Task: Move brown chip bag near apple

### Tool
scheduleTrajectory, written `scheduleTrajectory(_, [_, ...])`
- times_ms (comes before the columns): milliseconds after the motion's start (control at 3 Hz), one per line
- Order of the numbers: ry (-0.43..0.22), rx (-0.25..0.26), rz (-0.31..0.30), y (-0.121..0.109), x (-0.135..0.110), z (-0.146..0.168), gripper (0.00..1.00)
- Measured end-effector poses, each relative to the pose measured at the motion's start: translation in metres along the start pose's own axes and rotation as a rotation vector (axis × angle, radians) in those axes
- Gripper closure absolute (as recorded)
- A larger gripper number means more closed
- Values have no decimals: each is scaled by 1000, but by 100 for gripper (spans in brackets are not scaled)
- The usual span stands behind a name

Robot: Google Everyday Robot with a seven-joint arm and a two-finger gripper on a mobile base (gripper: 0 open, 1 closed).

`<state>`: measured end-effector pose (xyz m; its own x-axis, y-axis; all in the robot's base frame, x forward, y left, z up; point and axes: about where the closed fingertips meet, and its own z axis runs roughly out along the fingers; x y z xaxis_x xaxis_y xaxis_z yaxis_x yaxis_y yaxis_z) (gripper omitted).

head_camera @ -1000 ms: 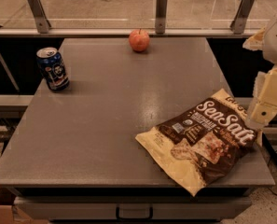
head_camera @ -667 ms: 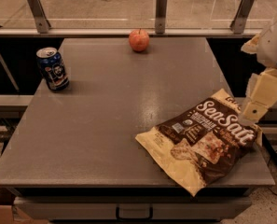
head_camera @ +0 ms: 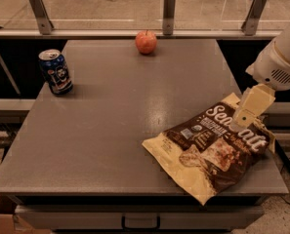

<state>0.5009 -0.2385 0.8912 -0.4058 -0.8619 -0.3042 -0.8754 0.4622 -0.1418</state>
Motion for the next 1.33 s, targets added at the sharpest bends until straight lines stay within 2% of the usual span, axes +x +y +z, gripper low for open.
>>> scheduleTrajectory(333, [5,-43,68,-2,0,13,0])
scheduleTrajectory(1000, [66,-151,179,13,17,39,0])
scheduleTrajectory(1333, [74,-204,199,23,19,48,18])
